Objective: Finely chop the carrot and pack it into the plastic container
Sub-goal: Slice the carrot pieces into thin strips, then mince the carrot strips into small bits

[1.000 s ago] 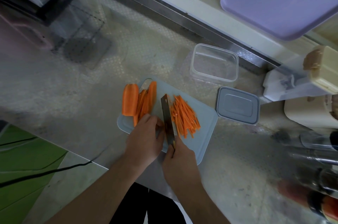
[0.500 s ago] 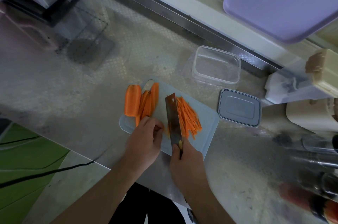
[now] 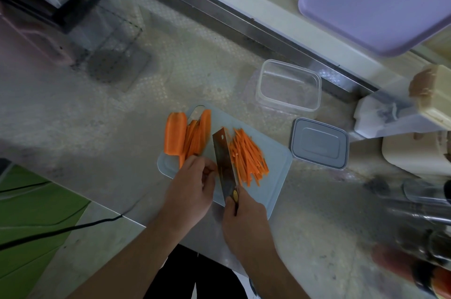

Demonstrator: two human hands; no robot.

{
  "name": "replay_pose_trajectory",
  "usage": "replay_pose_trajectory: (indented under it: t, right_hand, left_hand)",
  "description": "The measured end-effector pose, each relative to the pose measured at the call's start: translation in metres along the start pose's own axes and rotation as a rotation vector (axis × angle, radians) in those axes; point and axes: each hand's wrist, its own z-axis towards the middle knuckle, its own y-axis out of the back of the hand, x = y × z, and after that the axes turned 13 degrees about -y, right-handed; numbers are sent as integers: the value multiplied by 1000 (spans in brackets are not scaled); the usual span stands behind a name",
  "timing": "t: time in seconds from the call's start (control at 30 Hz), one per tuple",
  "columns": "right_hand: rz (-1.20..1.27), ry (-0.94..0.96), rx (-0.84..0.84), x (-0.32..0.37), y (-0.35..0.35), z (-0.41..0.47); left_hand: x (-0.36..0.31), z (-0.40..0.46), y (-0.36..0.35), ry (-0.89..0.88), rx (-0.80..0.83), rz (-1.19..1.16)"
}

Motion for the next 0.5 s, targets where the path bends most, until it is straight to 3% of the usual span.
replay_pose_trajectory:
  t: [0.3, 0.5]
  right_hand:
    - [-8, -4, 26, 2, -7, 0]
    - [112, 35, -9, -1, 15, 2]
  left_hand:
    - [-14, 0, -7, 89, -52, 106]
    - [-17, 3, -12, 51, -51, 153]
